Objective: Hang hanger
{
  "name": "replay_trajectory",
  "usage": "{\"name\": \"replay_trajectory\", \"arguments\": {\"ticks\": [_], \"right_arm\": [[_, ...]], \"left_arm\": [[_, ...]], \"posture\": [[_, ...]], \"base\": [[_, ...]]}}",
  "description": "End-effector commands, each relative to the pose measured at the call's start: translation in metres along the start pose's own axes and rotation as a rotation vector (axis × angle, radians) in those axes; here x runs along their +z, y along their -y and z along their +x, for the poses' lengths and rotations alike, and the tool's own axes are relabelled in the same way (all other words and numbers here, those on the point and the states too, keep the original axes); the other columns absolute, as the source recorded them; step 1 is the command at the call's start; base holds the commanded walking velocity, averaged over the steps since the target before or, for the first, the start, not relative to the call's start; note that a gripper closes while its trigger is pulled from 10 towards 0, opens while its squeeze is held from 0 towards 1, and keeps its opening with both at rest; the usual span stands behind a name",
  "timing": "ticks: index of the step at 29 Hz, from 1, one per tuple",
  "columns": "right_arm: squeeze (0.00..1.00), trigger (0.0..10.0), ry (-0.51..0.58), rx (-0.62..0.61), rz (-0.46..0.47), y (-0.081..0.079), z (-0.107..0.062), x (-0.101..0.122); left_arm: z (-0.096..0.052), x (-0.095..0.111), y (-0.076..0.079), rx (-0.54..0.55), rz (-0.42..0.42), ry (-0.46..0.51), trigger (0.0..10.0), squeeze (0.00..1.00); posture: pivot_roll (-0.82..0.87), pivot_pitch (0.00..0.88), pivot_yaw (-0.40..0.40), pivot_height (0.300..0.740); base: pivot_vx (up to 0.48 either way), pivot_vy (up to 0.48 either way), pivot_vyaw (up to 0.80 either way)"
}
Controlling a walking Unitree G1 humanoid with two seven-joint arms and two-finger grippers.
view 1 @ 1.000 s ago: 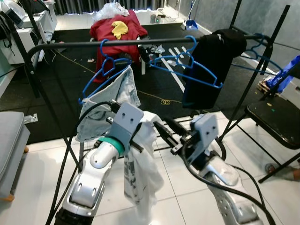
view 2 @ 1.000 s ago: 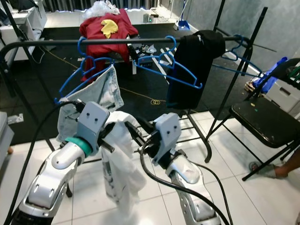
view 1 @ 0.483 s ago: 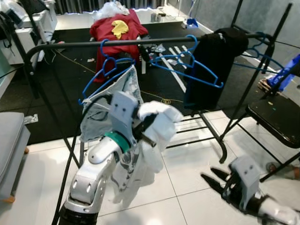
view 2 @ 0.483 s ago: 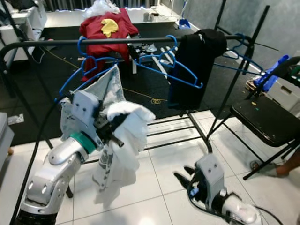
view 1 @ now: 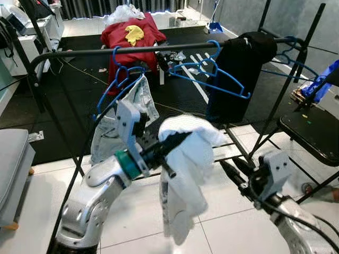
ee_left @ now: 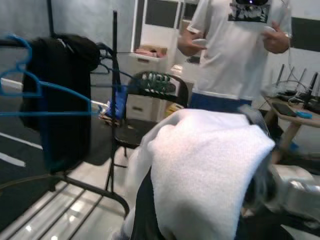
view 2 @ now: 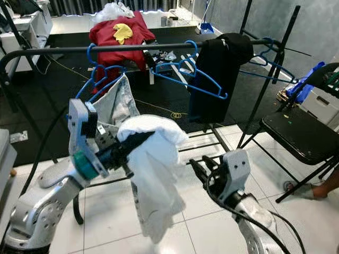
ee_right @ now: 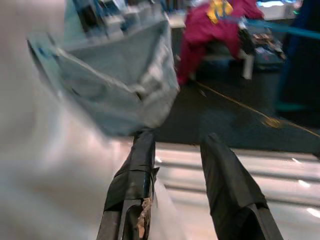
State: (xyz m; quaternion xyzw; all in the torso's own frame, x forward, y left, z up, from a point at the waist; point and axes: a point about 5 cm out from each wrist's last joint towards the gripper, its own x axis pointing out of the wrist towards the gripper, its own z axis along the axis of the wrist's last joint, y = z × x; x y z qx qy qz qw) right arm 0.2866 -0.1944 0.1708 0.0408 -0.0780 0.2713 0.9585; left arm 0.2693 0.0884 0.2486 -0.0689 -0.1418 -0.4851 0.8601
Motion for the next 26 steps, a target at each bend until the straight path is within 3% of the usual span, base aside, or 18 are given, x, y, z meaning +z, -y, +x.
{"name": "replay_trajectory", "arguments": {"ticks": [1, 8, 9, 14, 20, 22, 26], "right_arm": [[0.00, 10.0, -0.020, 0.043, 0.068, -0.001, -0.004, -0.006], [0.00, 10.0, -0.081, 0.078, 0.147, -0.004, -0.014, -0.023], [0.00, 10.0, -0.120, 0.087, 0.182, -0.004, -0.016, -0.033], [0.00, 10.0, -0.174, 0.150, 0.222, -0.010, -0.005, -0.047], [0.00, 10.0, -0.120, 0.196, 0.284, -0.012, 0.015, -0.040], [0.00, 10.0, -0.062, 0.248, 0.314, -0.012, 0.029, -0.025], [0.00, 10.0, -0.041, 0.305, 0.324, -0.014, 0.036, -0.014]], "left_arm": [[-0.001, 0.008, 0.006, -0.041, 0.005, 0.030, 0.0, 0.00], [-0.004, 0.015, 0.010, -0.074, -0.031, 0.056, 0.0, 0.00], [-0.005, 0.017, 0.011, -0.091, -0.039, 0.066, 0.0, 0.00], [-0.007, 0.021, 0.014, -0.138, -0.049, 0.068, 0.0, 0.00], [-0.009, 0.022, 0.015, -0.146, -0.048, 0.059, 0.0, 0.00], [-0.012, 0.021, 0.015, -0.144, -0.045, 0.049, 0.0, 0.00], [-0.014, 0.019, 0.016, -0.136, -0.044, 0.039, 0.0, 0.00]], "posture": [[-0.15, 0.096, 0.070, 0.740], [-0.15, 0.105, 0.068, 0.740], [-0.15, 0.106, 0.069, 0.740], [-0.15, 0.110, 0.078, 0.740], [-0.14, 0.109, 0.075, 0.740], [-0.12, 0.109, 0.068, 0.740], [-0.11, 0.108, 0.054, 0.740]], "base": [[0.000, 0.000, 0.00], [0.000, 0.000, 0.00], [0.000, 0.000, 0.00], [0.000, 0.000, 0.00], [0.000, 0.000, 0.00], [0.000, 0.000, 0.00], [0.000, 0.000, 0.00]]}}
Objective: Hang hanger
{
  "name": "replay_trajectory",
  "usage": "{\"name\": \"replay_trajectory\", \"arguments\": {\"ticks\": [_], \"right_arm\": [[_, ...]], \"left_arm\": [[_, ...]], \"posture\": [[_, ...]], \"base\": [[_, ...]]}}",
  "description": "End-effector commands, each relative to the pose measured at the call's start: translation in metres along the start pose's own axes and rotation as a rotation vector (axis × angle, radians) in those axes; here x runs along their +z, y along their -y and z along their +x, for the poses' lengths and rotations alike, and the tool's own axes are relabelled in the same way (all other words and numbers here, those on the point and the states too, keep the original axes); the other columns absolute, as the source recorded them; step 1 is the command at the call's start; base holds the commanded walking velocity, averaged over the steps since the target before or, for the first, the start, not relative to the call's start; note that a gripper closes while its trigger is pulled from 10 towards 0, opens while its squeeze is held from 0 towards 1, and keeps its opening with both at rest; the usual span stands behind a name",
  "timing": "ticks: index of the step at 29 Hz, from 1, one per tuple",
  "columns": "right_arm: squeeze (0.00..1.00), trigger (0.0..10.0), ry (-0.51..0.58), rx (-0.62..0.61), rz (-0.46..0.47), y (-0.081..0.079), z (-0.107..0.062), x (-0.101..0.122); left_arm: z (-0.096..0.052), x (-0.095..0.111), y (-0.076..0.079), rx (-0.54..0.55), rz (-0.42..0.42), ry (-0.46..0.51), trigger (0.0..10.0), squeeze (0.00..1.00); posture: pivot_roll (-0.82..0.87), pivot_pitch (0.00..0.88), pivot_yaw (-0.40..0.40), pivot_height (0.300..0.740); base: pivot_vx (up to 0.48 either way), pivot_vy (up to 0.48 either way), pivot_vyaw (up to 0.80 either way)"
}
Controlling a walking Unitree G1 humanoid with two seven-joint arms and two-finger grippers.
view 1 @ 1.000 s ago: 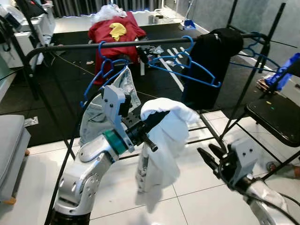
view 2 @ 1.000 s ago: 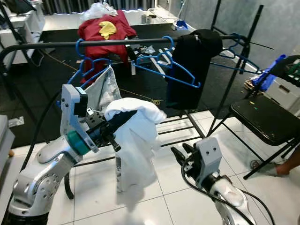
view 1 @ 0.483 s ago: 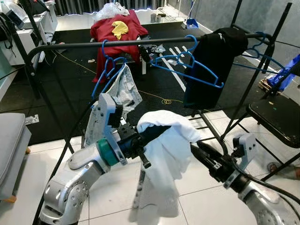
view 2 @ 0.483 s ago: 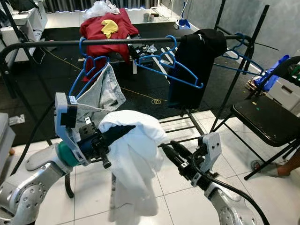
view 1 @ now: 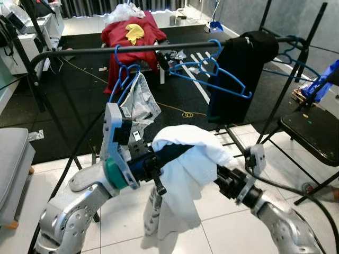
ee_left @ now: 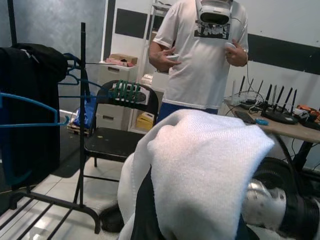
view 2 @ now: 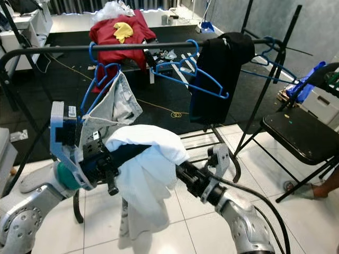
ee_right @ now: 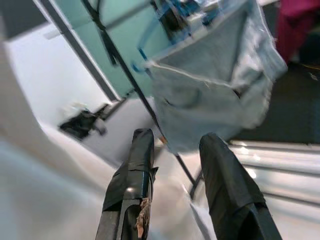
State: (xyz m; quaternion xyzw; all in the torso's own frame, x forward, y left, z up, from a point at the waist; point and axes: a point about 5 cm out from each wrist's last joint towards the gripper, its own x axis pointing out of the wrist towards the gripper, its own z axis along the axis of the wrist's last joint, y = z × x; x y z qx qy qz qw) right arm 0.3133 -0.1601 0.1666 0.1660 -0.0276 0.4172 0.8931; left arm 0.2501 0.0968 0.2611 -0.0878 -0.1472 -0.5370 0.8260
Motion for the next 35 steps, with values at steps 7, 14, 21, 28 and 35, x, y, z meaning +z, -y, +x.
{"name": "replay_trajectory", "arguments": {"ticks": [7, 14, 21, 28, 35], "right_arm": [[0.00, 10.0, -0.193, 0.015, 0.021, 0.001, -0.006, -0.028], [0.00, 10.0, -0.268, 0.037, 0.022, -0.009, -0.015, -0.045], [0.00, 10.0, -0.327, 0.024, 0.001, -0.010, -0.020, -0.057], [0.00, 10.0, -0.365, 0.033, 0.012, -0.014, -0.023, -0.066], [0.00, 10.0, -0.455, 0.042, 0.006, -0.012, -0.025, -0.081]], "left_arm": [[-0.002, 0.002, 0.008, -0.010, -0.001, 0.013, 0.0, 0.00], [-0.002, 0.004, 0.007, -0.010, -0.003, 0.012, 0.0, 0.00], [-0.001, 0.003, 0.006, -0.013, -0.006, 0.010, 0.0, 0.00], [0.000, 0.003, 0.005, -0.010, -0.008, 0.012, 0.0, 0.00], [0.000, 0.004, 0.005, -0.007, -0.011, 0.017, 0.0, 0.00]], "posture": [[-0.10, 0.110, 0.044, 0.740], [-0.11, 0.110, 0.051, 0.740], [-0.12, 0.107, 0.052, 0.740], [-0.12, 0.108, 0.051, 0.740], [-0.12, 0.108, 0.048, 0.740]], "base": [[0.000, 0.000, 0.00], [0.000, 0.000, 0.00], [0.000, 0.000, 0.00], [0.000, 0.000, 0.00], [0.000, 0.000, 0.00]]}}
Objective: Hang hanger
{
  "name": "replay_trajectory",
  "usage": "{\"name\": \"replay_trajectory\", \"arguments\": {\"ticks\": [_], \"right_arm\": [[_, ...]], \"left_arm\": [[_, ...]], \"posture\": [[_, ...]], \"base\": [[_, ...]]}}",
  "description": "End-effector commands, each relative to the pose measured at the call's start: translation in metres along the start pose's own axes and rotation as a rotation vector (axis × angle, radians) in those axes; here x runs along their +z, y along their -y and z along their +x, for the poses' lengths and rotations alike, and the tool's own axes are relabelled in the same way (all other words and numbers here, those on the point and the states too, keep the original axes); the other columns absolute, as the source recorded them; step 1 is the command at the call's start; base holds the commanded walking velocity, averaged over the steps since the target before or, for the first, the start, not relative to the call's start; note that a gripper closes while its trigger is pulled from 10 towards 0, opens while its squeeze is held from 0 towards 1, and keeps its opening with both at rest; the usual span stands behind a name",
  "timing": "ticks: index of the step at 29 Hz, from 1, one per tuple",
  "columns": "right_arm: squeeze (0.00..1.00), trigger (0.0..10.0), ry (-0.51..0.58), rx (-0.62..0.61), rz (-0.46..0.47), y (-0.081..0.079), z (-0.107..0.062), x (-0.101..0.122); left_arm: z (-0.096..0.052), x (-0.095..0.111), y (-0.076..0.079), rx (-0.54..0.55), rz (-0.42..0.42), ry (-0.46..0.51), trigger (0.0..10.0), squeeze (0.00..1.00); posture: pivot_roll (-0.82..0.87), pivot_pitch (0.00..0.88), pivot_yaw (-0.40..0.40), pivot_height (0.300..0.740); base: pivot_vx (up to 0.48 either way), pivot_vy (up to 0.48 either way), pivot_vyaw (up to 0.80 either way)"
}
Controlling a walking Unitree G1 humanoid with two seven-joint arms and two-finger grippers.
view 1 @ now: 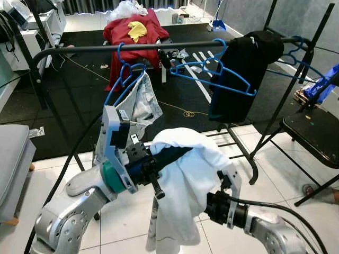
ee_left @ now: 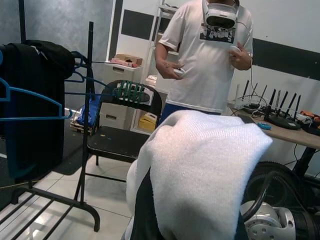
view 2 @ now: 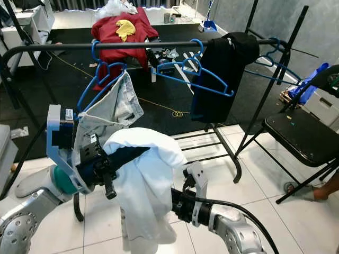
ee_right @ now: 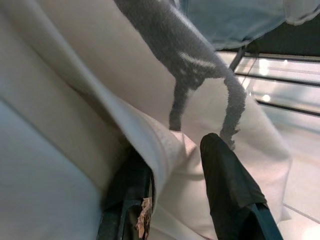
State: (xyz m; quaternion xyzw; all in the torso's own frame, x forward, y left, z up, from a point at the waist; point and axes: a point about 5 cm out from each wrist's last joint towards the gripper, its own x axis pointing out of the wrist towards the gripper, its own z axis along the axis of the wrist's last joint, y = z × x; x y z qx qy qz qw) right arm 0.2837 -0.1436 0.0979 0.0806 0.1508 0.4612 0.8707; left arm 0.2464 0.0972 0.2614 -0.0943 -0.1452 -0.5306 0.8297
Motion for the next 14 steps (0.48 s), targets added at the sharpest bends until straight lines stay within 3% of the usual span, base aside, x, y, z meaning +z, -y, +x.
{"name": "replay_trajectory", "arguments": {"ticks": [1, 6, 7, 8, 9, 10, 14], "right_arm": [[0.00, 10.0, -0.049, -0.001, 0.001, 0.001, -0.002, -0.009], [0.00, 10.0, -0.083, 0.007, -0.020, 0.002, -0.001, -0.011], [0.00, 3.7, -0.098, -0.049, -0.043, 0.009, 0.000, -0.012], [0.00, 3.7, -0.098, -0.049, -0.043, 0.009, 0.000, -0.012], [0.00, 3.1, -0.090, -0.088, -0.048, 0.013, 0.001, -0.010], [0.00, 0.0, -0.077, -0.125, -0.047, 0.017, 0.001, -0.008], [0.00, 0.0, -0.003, -0.216, -0.053, 0.025, 0.001, 0.003]], "left_arm": [[0.002, 0.003, 0.002, -0.024, -0.001, 0.013, 0.0, 0.00], [0.001, 0.003, 0.002, -0.022, -0.001, 0.014, 0.0, 0.00], [0.001, 0.003, 0.003, -0.019, -0.001, 0.016, 0.0, 0.00], [0.001, 0.003, 0.003, -0.019, -0.001, 0.016, 0.0, 0.00], [0.001, 0.003, 0.003, -0.017, -0.001, 0.016, 0.0, 0.00], [0.000, 0.003, 0.003, -0.015, -0.002, 0.016, 0.0, 0.00], [0.000, 0.002, 0.003, -0.012, -0.005, 0.014, 0.0, 0.00]], "posture": [[-0.12, 0.108, 0.048, 0.740], [-0.12, 0.107, 0.046, 0.740], [-0.11, 0.105, 0.041, 0.740], [-0.11, 0.105, 0.041, 0.740], [-0.11, 0.105, 0.042, 0.740], [-0.11, 0.106, 0.042, 0.740], [-0.12, 0.105, 0.044, 0.740]], "base": [[0.000, 0.000, 0.00], [0.000, 0.000, 0.00], [0.000, 0.000, 0.00], [0.000, 0.000, 0.00], [0.000, 0.000, 0.00], [0.000, 0.000, 0.00], [0.000, 0.000, 0.00]]}}
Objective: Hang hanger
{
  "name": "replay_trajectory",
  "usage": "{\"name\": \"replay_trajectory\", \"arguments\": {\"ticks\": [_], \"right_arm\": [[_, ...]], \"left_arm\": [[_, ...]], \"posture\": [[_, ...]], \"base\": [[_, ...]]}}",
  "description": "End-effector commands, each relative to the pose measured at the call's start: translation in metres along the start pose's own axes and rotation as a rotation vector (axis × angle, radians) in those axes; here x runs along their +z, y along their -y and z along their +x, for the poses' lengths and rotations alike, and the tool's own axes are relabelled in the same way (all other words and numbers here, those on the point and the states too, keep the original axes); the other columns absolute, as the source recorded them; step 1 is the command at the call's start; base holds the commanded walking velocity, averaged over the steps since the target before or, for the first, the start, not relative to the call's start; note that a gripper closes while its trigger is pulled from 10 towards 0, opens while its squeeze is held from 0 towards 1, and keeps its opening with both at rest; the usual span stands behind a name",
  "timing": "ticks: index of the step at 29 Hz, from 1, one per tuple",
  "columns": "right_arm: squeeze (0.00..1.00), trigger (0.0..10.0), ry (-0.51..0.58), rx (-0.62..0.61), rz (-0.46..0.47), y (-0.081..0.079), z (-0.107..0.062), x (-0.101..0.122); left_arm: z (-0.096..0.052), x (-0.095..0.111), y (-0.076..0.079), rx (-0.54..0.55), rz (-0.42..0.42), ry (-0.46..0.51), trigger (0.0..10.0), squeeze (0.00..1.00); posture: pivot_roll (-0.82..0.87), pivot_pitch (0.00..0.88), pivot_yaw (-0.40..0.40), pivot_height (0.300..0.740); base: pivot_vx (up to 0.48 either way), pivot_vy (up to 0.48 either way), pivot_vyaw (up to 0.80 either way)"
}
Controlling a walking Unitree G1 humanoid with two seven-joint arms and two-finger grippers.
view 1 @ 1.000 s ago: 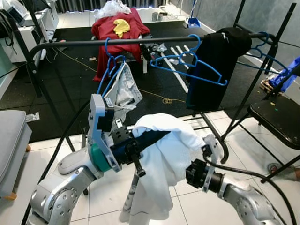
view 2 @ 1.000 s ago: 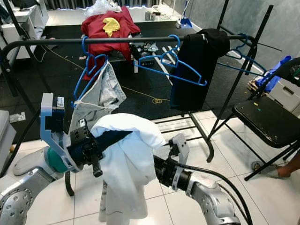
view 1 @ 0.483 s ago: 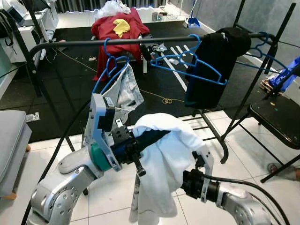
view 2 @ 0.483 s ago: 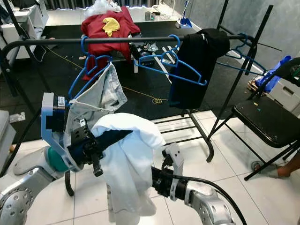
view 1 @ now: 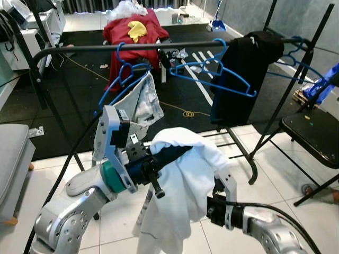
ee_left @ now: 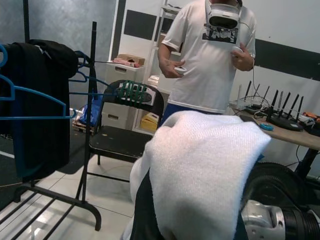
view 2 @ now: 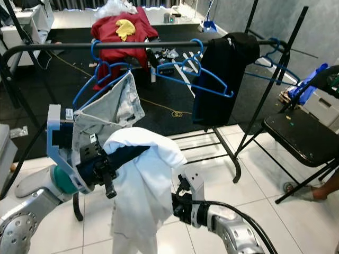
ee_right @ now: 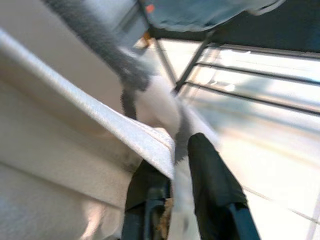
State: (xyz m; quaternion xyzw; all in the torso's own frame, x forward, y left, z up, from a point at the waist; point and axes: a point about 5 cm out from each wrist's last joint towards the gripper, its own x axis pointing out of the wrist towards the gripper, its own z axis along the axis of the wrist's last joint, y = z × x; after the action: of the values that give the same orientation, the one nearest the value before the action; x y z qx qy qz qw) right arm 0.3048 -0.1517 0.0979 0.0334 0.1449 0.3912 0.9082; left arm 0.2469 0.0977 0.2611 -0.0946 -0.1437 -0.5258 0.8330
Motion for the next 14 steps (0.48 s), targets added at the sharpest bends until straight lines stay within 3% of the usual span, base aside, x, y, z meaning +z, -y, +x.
{"name": "replay_trajectory", "arguments": {"ticks": [1, 14], "right_arm": [[0.00, 0.0, 0.022, -0.059, 0.020, 0.006, -0.003, -0.002], [0.00, 0.0, 0.138, -0.149, -0.009, 0.014, -0.014, 0.013]], "left_arm": [[0.000, 0.002, 0.004, -0.023, -0.006, 0.016, 0.0, 0.00], [0.002, -0.002, 0.003, -0.025, -0.017, 0.005, 0.0, 0.00]], "posture": [[-0.12, 0.105, 0.044, 0.740], [-0.13, 0.103, 0.053, 0.740]], "base": [[0.000, 0.000, 0.00], [0.000, 0.000, 0.00]]}}
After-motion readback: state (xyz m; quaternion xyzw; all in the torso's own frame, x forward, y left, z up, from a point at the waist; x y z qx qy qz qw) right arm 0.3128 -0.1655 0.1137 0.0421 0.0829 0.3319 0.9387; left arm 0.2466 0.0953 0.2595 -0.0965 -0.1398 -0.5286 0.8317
